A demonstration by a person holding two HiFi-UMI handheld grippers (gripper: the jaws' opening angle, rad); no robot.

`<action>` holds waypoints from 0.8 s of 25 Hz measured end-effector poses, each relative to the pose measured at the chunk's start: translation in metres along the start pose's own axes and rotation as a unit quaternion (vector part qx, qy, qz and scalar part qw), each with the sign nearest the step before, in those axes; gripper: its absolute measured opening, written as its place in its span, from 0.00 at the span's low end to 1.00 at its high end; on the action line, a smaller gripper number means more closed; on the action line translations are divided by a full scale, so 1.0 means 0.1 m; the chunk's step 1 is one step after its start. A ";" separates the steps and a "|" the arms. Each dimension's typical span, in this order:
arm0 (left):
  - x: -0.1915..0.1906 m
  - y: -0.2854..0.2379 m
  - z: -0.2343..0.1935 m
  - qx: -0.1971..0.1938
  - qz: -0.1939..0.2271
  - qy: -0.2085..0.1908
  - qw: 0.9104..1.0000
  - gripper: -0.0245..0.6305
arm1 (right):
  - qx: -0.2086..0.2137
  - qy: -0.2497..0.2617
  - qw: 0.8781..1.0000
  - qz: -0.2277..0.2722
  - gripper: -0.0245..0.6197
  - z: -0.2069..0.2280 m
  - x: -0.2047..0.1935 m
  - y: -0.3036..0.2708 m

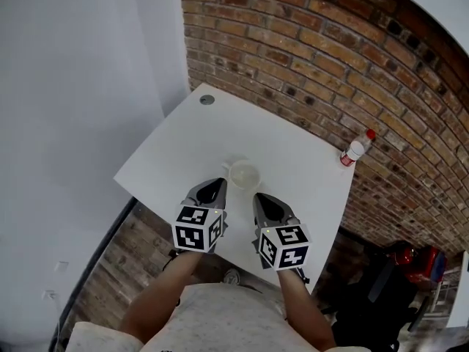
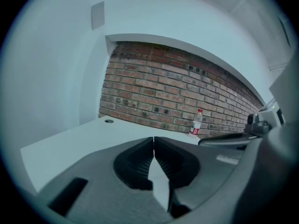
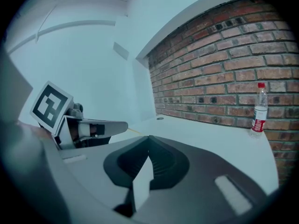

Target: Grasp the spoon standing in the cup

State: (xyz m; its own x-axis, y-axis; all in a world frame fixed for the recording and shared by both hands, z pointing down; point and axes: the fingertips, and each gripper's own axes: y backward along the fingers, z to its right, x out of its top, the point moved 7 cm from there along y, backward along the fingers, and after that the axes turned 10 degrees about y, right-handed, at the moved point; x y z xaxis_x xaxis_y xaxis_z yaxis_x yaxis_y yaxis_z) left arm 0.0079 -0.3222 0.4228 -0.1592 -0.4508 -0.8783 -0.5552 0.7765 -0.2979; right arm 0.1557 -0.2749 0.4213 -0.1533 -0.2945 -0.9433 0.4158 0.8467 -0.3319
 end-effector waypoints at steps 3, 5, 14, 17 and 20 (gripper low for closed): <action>0.04 0.13 -0.03 0.000 0.010 0.000 1.000 0.04 | 0.004 0.003 1.000 0.004 0.05 -0.10 0.03 0.01; 0.06 0.23 -0.05 0.001 0.019 0.005 1.000 0.04 | 0.009 0.005 1.000 0.006 0.05 -0.18 0.04 0.01; 0.02 0.75 -0.38 0.046 0.035 0.013 0.998 0.04 | 0.056 0.023 0.998 0.010 0.05 -0.66 0.13 -0.14; -0.02 0.94 -0.50 0.065 0.040 0.018 0.997 0.04 | 0.071 0.035 0.997 0.015 0.05 -0.84 0.18 -0.17; -0.02 1.12 -0.59 0.080 0.047 0.019 0.996 0.04 | 0.085 0.044 0.995 0.016 0.05 -0.98 0.22 -0.20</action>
State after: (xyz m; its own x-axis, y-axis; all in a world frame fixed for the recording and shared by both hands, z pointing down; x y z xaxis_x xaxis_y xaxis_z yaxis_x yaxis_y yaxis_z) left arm -0.1019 -0.2602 0.4137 -0.2366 -0.3876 -0.8910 -0.3996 0.8747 -0.2744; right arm 0.0556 -0.2549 0.4077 -0.2121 -0.2226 -0.9516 0.5662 0.7657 -0.3053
